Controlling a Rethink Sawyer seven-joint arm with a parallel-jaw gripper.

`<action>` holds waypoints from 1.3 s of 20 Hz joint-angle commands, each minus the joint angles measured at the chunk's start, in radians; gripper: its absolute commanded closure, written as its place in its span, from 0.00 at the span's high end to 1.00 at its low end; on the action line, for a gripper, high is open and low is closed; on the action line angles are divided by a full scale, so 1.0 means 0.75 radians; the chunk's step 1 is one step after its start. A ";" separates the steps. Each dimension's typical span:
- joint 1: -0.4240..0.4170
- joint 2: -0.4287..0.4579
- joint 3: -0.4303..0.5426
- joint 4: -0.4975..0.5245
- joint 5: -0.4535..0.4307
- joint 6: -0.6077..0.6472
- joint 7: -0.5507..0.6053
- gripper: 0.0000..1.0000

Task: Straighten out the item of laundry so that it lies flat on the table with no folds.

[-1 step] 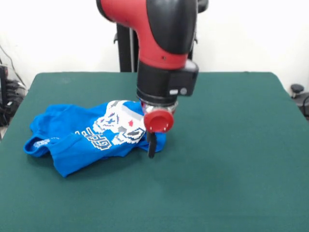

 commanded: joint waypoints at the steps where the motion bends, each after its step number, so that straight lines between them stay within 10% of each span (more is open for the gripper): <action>1: 0.023 0.142 0.204 0.032 0.060 -0.053 0.270 1.00; 7: 0.003 0.132 0.197 0.030 0.010 0.038 0.190 1.00; 8: 0.015 0.133 0.173 0.020 -0.003 0.070 0.179 0.00; 22: 0.037 0.038 0.141 0.036 0.001 0.258 0.219 0.00; 23: 0.053 0.044 0.118 0.025 -0.011 0.267 0.217 1.00; 26: 0.084 0.055 0.080 0.011 -0.011 0.291 0.251 1.00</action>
